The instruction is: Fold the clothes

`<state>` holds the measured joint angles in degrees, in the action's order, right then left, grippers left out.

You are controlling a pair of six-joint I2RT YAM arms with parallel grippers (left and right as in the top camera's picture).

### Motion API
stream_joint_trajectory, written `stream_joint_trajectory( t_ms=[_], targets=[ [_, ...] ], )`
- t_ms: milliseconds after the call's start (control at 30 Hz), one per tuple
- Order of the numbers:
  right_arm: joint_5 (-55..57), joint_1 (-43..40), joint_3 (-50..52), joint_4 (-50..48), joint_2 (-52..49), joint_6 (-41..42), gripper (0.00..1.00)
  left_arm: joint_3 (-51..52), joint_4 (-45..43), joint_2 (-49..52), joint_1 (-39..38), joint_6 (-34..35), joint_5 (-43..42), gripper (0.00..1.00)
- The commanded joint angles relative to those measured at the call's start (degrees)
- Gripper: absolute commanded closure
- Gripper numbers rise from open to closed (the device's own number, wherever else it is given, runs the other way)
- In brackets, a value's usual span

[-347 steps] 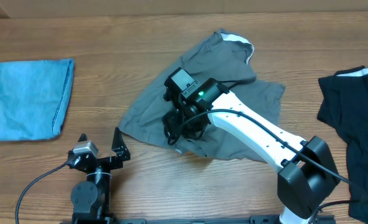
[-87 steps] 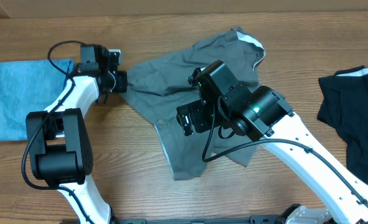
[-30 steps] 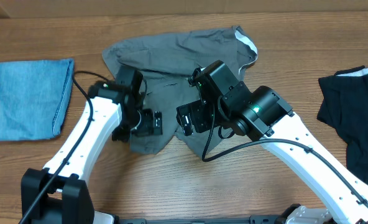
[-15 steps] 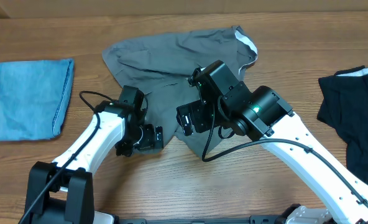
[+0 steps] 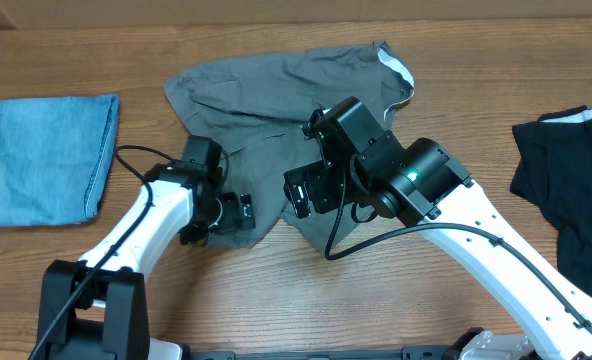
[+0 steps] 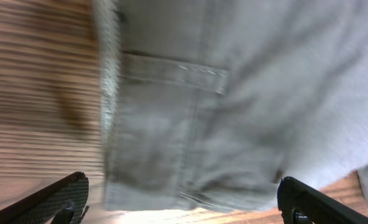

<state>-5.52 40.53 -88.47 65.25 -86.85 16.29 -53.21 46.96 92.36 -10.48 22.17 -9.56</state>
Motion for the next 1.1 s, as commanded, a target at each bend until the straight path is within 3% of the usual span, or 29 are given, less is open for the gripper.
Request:
stream_joint_trajectory(
  t_ms=[0, 833, 1067],
  targets=[
    [0.35, -0.07, -0.04, -0.24, 0.04, -0.15, 0.0, 0.17, -0.13, -0.11, 1.99, 0.52, 0.7, 0.0],
    [0.35, -0.07, -0.04, -0.24, 0.04, -0.15, 0.0, 4.13, -2.12, -0.11, -0.04, -0.26, -1.03, 0.07],
    [0.35, -0.07, -0.04, -0.24, 0.07, -0.15, 0.0, 4.39, -2.47, -0.11, -0.04, 0.2, -1.01, 0.22]
  ],
)
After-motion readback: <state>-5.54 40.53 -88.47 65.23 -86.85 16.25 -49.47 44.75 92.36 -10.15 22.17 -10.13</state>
